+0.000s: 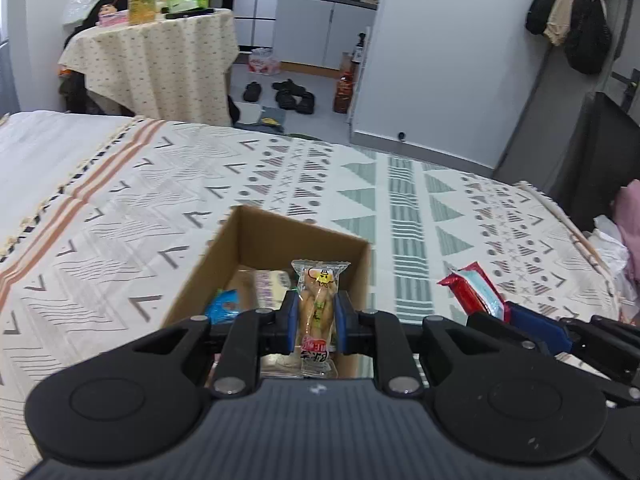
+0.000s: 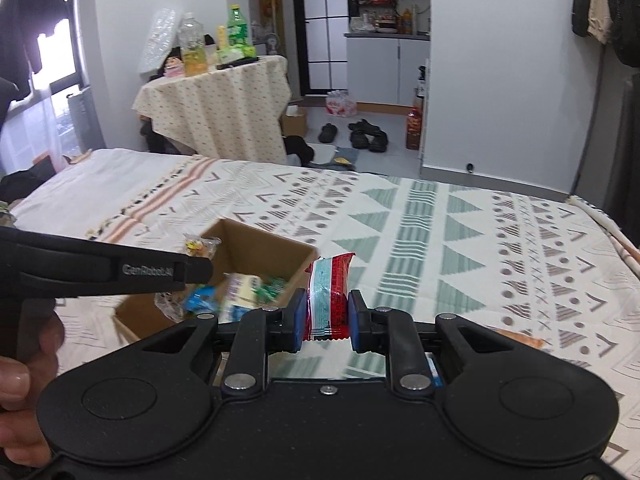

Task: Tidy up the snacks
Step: 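Carry both snacks over the box and open both tools to release them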

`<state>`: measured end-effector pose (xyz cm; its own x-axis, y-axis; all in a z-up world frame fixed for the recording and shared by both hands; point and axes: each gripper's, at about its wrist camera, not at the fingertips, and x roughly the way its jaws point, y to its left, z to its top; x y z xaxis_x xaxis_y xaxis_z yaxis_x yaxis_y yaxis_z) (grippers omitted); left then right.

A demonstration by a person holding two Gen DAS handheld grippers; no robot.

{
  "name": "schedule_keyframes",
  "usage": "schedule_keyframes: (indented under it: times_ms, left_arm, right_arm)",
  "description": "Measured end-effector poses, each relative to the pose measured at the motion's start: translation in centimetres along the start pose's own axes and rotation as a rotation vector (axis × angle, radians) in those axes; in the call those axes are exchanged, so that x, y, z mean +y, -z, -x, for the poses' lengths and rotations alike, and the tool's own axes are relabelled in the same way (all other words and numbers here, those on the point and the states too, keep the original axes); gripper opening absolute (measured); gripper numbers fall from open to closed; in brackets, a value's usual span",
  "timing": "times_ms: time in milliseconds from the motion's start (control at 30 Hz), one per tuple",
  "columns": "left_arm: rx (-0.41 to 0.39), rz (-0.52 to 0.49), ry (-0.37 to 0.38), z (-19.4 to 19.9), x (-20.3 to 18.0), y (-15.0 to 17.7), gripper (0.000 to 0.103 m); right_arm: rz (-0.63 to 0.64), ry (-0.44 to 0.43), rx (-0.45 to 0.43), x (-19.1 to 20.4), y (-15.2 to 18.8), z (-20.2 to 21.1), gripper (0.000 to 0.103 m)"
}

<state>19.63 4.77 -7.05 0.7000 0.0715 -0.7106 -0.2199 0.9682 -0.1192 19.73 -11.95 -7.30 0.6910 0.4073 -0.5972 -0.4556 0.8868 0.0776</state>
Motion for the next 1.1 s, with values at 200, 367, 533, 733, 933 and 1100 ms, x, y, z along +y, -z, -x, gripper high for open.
schedule_keyframes:
  times_ms: [200, 367, 533, 733, 933, 1100]
  left_arm:
    - [0.023, 0.043, -0.006, -0.4, 2.1, 0.0, 0.018]
    - [0.069, 0.092, -0.029, -1.4, 3.8, -0.1, 0.023]
    - [0.075, 0.131, -0.054, -1.7, 5.1, -0.2, 0.044]
    - [0.077, 0.158, -0.066, -1.9, 6.0, -0.4, 0.057]
    - [0.072, 0.134, -0.083, -2.1, 5.6, -0.4, 0.079]
    - [0.069, 0.095, -0.076, -2.0, 4.4, -0.2, 0.087]
  right_arm:
    - [0.027, -0.031, 0.004, 2.4, -0.7, -0.8, 0.021]
    - [0.036, -0.052, 0.014, 3.7, -0.9, -1.7, 0.021]
    - [0.037, -0.073, 0.035, 4.9, -0.9, -2.9, 0.021]
    - [0.012, -0.133, 0.077, 5.6, -0.7, -4.2, 0.025]
    - [-0.015, -0.113, 0.106, 4.6, -0.2, -4.2, 0.031]
    - [-0.044, -0.072, 0.113, 2.6, 0.4, -3.4, 0.034]
